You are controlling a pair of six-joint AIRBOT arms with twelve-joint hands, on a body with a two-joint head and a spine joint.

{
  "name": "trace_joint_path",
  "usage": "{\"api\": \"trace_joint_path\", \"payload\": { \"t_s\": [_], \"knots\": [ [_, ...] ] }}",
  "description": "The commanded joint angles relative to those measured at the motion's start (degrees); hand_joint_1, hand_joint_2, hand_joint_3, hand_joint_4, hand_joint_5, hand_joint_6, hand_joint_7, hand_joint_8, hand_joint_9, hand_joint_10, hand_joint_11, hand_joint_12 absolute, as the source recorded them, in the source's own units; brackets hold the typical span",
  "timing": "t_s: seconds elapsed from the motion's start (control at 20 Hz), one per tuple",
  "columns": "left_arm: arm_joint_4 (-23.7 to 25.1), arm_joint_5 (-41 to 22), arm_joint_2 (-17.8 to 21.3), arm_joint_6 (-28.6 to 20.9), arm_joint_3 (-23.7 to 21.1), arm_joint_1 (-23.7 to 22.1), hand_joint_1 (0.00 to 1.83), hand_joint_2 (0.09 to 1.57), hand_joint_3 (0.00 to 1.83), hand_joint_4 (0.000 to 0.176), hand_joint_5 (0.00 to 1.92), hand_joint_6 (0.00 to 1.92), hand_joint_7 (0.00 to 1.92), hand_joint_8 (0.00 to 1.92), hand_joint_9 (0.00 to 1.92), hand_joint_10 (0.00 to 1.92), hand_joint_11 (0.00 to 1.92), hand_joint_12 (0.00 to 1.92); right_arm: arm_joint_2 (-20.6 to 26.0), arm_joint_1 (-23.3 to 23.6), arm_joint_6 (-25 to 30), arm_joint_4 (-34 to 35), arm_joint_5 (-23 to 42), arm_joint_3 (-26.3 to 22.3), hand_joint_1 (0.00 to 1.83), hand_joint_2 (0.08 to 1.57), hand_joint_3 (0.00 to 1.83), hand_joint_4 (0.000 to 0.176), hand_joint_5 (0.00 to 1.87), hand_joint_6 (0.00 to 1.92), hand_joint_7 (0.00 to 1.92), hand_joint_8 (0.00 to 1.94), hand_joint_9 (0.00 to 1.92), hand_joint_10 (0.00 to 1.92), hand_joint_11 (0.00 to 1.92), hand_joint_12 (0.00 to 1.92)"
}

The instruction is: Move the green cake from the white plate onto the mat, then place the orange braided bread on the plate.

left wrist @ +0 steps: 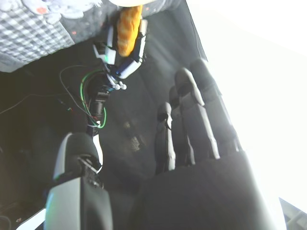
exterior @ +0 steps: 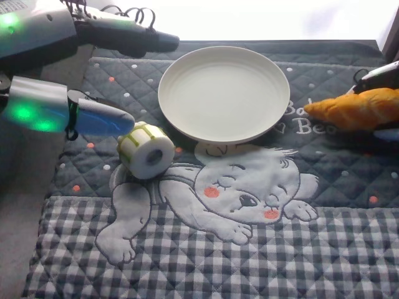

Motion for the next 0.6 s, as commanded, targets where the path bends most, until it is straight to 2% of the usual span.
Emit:
{"api": "trace_joint_path", "payload": {
  "t_s": [0.0, 0.05, 0.1, 0.15, 0.2, 0.25, 0.3, 0.35, 0.4, 0.45, 0.5, 0.55],
  "knots": [
    [-3.0, -4.6, 0.0, -0.1, 0.0, -0.4, 0.56, 1.12, 0.00, 0.072, 0.38, 0.00, 0.46, 0.01, 0.57, 0.01, 0.41, 0.57, 0.4, 0.2, 1.0, 1.5, 5.6, 0.3, 1.28, 1.08, 0.00, 0.000, 0.91, 0.94, 1.21, 0.74, 1.43, 0.01, 1.21, 0.44],
    [-2.9, -4.5, -0.4, -0.1, 0.2, -0.4, 0.54, 1.08, 0.00, 0.093, 0.37, 0.00, 0.47, 0.00, 0.58, 0.00, 0.42, 0.61, 0.4, 0.2, 1.3, 1.5, 6.9, 0.3, 1.28, 1.08, 0.00, 0.000, 0.92, 0.94, 1.20, 0.74, 1.42, 0.00, 1.19, 0.44],
    [-2.8, -4.4, -0.7, -0.1, 0.3, -0.4, 0.51, 1.18, 0.00, 0.076, 0.38, 0.00, 0.48, 0.00, 0.59, 0.00, 0.37, 0.72, 0.4, 0.2, 1.6, 1.5, 7.9, 0.3, 1.28, 1.08, 0.00, 0.000, 0.91, 0.95, 1.21, 0.73, 1.43, 0.00, 1.19, 0.45],
    [-2.7, -4.4, -1.4, -0.1, 0.7, -0.4, 0.62, 1.19, 0.00, 0.034, 0.41, 0.00, 0.47, 0.00, 0.57, 0.00, 0.29, 0.89, 0.6, 0.3, 1.9, 1.9, 9.5, 0.3, 1.28, 1.08, 0.00, 0.000, 0.91, 0.97, 1.21, 0.72, 1.43, 0.00, 1.19, 0.45],
    [-2.5, -4.3, -2.2, -0.1, 1.2, -0.4, 0.67, 1.20, 0.00, 0.036, 0.42, 0.00, 0.49, 0.00, 0.58, 0.00, 0.26, 0.99, 0.8, 0.3, 2.3, 2.4, 11.3, 0.3, 1.27, 1.07, 0.00, 0.000, 0.97, 0.92, 1.24, 0.61, 1.47, 0.01, 1.13, 0.68],
    [-2.4, -4.3, -2.7, -0.1, 1.4, -0.4, 0.68, 1.22, 0.00, 0.021, 0.41, 0.00, 0.49, 0.00, 0.58, 0.00, 0.24, 1.05, 0.9, 0.4, 2.5, 2.7, 12.3, 0.3, 1.27, 1.05, 0.00, 0.000, 1.01, 0.88, 1.26, 0.55, 1.50, 0.02, 1.08, 0.92],
    [-2.2, -4.2, -3.3, -0.1, 1.6, -0.4, 0.66, 1.17, 0.00, 0.017, 0.43, 0.01, 0.49, 0.00, 0.55, 0.00, 0.24, 1.06, 1.1, 0.5, 2.8, 3.0, 13.4, 0.2, 1.37, 1.03, 0.00, 0.000, 1.02, 0.79, 1.34, 0.23, 1.27, 0.73, 1.05, 0.99],
    [-1.8, -4.2, -3.7, -0.1, 1.8, -0.4, 0.64, 1.09, 0.00, 0.027, 0.43, 0.00, 0.49, 0.00, 0.53, 0.00, 0.24, 0.99, 1.3, 0.7, 2.8, 3.3, 14.5, 0.1, 1.40, 1.02, 0.00, 0.000, 1.01, 0.75, 1.38, 0.16, 1.23, 0.87, 1.03, 1.02],
    [-1.5, -4.3, -4.0, -0.1, 1.8, -0.3, 0.67, 1.02, 0.00, 0.069, 0.42, 0.00, 0.46, 0.00, 0.49, 0.00, 0.18, 0.83, 1.4, 1.9, 2.8, 3.4, 14.9, 0.1, 1.41, 1.02, 0.00, 0.000, 0.98, 0.78, 1.38, 0.14, 1.23, 0.86, 1.04, 0.95],
    [-1.3, -4.7, -4.0, -0.2, 1.7, -0.3, 0.70, 0.92, 0.00, 0.054, 0.52, 0.00, 0.52, 0.00, 0.55, 0.00, 0.26, 0.69, 1.4, 4.1, 2.8, 2.0, 14.9, 0.1, 1.32, 1.04, 0.00, 0.000, 1.00, 0.78, 1.32, 0.48, 1.28, 0.49, 1.06, 0.93],
    [-1.4, -5.3, -3.9, -0.9, 1.8, 0.1, 0.61, 1.04, 0.01, 0.000, 0.42, 0.00, 0.43, 0.00, 0.44, 0.00, 0.11, 0.57, 1.4, 5.8, 2.8, 1.0, 14.9, -0.1, 1.29, 1.06, 0.01, 0.000, 0.99, 0.76, 1.23, 0.73, 1.35, 0.40, 1.07, 1.06],
    [-1.4, -5.6, -3.8, -1.4, 1.8, 0.4, 0.64, 1.05, 0.00, 0.013, 0.41, 0.00, 0.42, 0.00, 0.44, 0.00, 0.16, 0.48, 1.4, 7.8, 2.8, -0.3, 14.9, -0.4, 1.29, 1.07, 0.00, 0.000, 0.97, 0.79, 1.20, 0.80, 1.39, 0.31, 1.08, 1.07]
  ]
}}
